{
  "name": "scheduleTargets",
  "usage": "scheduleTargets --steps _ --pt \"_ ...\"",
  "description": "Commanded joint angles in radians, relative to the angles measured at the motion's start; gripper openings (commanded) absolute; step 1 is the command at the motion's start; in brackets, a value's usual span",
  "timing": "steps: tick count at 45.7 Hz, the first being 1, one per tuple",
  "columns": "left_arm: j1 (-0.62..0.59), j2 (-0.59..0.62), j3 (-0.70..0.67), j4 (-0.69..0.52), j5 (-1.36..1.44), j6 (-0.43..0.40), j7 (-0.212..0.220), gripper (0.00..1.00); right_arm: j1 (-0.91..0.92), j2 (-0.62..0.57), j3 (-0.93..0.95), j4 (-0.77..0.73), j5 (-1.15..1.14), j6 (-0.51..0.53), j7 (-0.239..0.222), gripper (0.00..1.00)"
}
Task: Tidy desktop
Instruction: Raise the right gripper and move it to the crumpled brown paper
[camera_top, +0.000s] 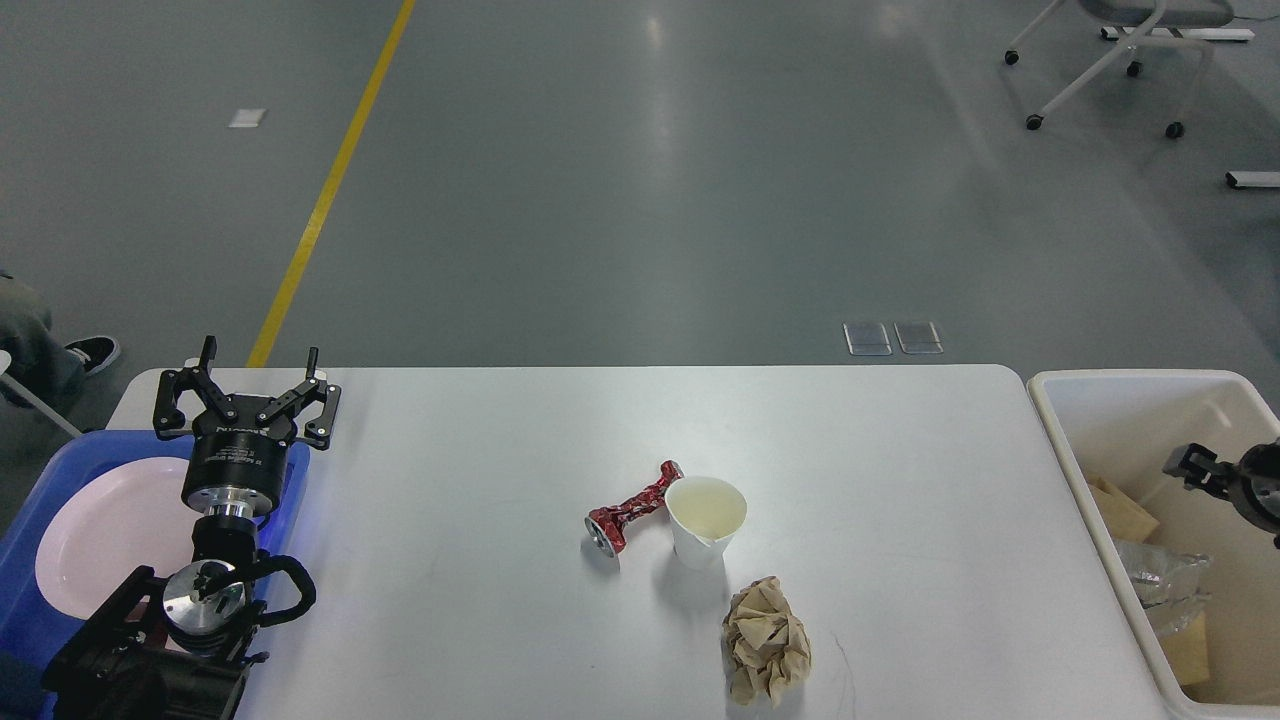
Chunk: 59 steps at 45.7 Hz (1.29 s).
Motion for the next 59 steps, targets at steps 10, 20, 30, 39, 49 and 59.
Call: scheduleTargets --steps 10,20,30,39,49,59 --pt "0.0 0.0 -0.001 0.0 0.0 0.0 0.0 0.96 0.494 0.204 -0.136 0.11 0.133 0.619 -0.002 1.0" --pt "0.001 0.0 0.001 0.0 0.0 0.0 0.0 0.96 0.845 0.247 -0.155 0.365 0.181 0.724 -0.004 1.0" --pt "0.001 0.0 0.001 0.0 0.0 0.0 -0.001 0.96 1.111 0.241 -0.167 0.609 0.184 0.724 -0.002 1.0" --pt "0.001 0.0 -0.001 0.0 0.0 0.0 -0.001 0.96 1.336 0.241 -0.205 0.767 0.268 0.724 -0.001 1.0" --pt "0.0 0.0 -0.001 0.0 0.0 0.0 -0.001 0.96 1.413 0.264 -0.202 0.81 0.335 0.724 0.006 1.0" --pt "0.001 0.0 -0.001 0.0 0.0 0.0 0.0 0.96 1.406 0.275 -0.199 0.805 0.334 0.724 0.009 1.0"
